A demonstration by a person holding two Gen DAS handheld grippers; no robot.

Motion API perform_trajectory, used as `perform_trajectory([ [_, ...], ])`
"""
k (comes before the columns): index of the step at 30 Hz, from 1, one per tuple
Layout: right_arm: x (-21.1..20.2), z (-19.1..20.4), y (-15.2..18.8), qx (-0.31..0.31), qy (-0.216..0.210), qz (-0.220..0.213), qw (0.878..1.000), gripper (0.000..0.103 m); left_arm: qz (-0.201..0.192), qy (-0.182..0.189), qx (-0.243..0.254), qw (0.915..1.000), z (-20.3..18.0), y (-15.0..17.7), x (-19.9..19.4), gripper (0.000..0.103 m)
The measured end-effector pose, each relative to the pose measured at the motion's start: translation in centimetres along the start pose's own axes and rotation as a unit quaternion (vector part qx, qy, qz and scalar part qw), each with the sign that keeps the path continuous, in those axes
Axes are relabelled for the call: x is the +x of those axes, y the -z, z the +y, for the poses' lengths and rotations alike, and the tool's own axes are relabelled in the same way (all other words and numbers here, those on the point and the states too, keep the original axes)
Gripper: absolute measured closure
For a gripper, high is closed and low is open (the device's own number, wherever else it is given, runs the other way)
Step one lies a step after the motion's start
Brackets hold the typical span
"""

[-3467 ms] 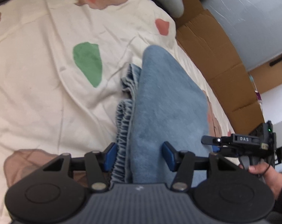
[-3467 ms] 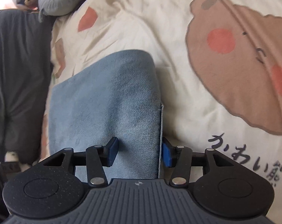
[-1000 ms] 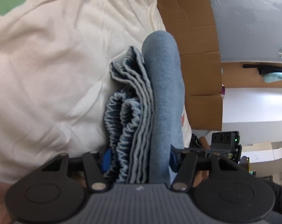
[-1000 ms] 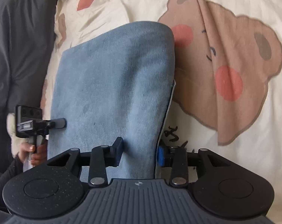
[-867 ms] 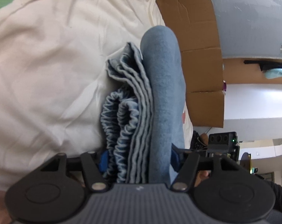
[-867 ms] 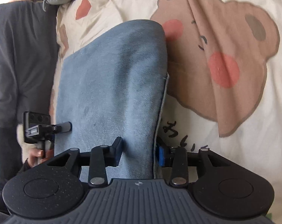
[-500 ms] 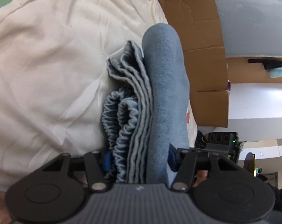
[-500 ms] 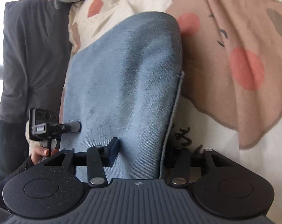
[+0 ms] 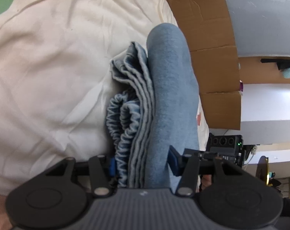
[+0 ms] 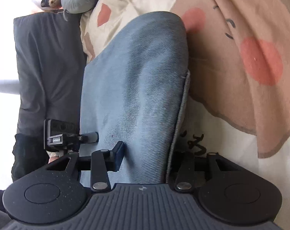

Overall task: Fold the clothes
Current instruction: 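Lift the folded jeans stack off the sheet with both tools, then hold the folded jeans stack raised with both tools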

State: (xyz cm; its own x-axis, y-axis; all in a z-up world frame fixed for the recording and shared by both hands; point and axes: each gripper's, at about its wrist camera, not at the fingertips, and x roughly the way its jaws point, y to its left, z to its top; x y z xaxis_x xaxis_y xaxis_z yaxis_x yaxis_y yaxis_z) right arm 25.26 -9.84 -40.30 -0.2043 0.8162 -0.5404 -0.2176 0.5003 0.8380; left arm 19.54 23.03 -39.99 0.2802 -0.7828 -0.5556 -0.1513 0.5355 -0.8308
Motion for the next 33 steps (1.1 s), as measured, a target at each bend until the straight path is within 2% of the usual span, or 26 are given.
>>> perform_trajectory([
  [2,-0.3,0.6,0.0,-0.017,0.005,0.001,1.0,0.075,0.0,-0.009,0.004,0.9999,-0.6,0.0,0.0,0.051],
  [5,-1.0,1.9,-0.1,-0.032,0.01,0.002,0.999,0.084,-0.004,-0.022,0.006,0.9997,-1.4,0.2,-0.3,0.053],
  [13,-2.6,6.2,-0.6,-0.047,0.041,0.012,0.998,0.084,-0.017,-0.041,0.0,0.999,-4.6,0.7,-1.6,0.057],
  [17,-4.1,8.5,-1.0,-0.047,0.05,0.008,0.998,0.084,-0.025,-0.048,0.006,0.9985,-7.4,0.4,-2.8,0.058],
  [25,-8.3,15.1,-2.2,-0.073,0.054,-0.023,0.996,0.084,-0.036,-0.058,0.04,0.9968,-14.9,-1.7,-6.7,0.058],
  [33,-16.3,22.2,-3.4,-0.084,0.049,-0.074,0.993,0.084,-0.054,-0.045,0.08,0.9943,-25.0,-2.7,-9.7,0.058],
])
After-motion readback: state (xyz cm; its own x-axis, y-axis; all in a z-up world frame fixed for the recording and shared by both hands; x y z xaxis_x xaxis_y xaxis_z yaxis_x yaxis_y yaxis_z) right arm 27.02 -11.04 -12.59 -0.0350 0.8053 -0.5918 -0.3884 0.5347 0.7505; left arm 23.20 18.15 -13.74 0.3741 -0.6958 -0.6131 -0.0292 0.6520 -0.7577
